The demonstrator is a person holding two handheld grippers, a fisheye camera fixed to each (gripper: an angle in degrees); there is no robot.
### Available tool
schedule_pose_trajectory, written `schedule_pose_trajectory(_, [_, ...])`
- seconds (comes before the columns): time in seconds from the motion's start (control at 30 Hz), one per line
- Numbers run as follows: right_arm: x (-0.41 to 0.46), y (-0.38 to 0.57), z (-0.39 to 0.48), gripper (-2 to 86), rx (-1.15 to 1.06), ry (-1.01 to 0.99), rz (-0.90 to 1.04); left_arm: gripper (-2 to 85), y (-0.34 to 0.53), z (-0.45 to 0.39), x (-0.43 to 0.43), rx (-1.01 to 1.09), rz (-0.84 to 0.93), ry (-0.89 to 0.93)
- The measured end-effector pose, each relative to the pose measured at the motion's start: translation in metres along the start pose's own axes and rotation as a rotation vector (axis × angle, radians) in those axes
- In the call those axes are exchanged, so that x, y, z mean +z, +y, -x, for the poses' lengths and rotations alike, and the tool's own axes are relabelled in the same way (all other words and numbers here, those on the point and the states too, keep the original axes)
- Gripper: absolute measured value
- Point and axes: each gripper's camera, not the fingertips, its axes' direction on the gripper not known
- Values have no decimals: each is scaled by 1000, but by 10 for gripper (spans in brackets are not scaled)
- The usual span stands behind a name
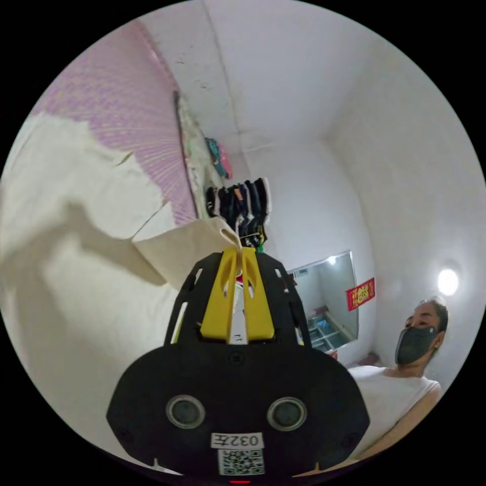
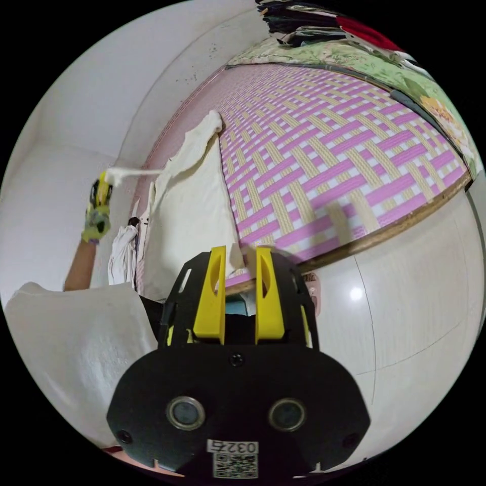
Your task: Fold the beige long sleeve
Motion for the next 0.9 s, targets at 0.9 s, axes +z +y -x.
schedule_pose_trajectory(0.9, [-34,28,119,5,-289,175,-18,-13,-226,-140,132,91,-184,169])
